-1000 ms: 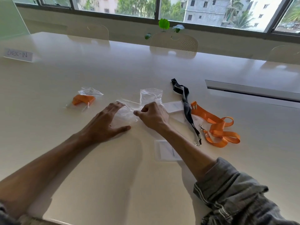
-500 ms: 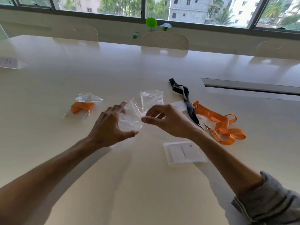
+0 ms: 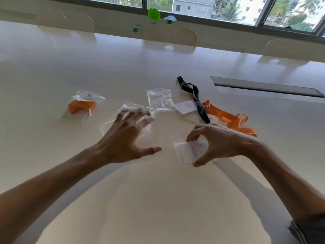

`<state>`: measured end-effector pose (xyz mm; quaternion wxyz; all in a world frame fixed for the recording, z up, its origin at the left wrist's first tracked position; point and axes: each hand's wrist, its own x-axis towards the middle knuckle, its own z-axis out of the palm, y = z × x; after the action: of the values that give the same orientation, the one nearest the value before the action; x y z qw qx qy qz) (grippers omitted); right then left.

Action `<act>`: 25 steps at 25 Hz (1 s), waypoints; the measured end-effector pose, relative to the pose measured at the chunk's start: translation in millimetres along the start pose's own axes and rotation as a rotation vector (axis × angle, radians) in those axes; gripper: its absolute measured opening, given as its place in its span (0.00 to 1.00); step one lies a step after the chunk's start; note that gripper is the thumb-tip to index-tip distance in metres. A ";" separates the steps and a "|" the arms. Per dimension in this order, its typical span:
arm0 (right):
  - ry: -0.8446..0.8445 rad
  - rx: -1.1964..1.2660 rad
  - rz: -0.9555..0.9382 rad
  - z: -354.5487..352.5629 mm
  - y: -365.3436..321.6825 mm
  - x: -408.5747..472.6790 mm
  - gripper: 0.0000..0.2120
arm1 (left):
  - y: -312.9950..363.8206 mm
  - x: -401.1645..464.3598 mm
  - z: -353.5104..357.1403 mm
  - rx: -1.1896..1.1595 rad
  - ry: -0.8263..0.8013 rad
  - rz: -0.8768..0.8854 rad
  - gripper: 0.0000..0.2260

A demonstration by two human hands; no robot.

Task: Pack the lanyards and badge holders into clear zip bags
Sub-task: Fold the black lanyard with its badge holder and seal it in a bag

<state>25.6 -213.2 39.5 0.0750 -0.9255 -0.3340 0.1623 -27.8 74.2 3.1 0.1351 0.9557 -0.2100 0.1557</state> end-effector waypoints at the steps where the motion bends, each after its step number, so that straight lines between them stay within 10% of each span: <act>1: 0.019 -0.018 -0.016 -1.2 -1.4 1.3 0.34 | 10.3 3.3 -1.1 0.005 -0.032 0.037 0.43; 18: 0.698 -0.130 -0.302 -94.8 5.6 13.7 0.42 | 66.3 83.6 -65.1 0.204 0.326 -0.063 0.34; 25: 0.633 0.622 -0.311 -113.3 27.5 30.0 0.32 | 56.2 100.8 -89.1 0.110 0.531 -0.083 0.35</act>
<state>103.4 -218.5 131.3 0.4703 -0.8021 -0.3648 -0.0484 12.8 17.6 131.2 0.1393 0.8951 -0.1189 0.4064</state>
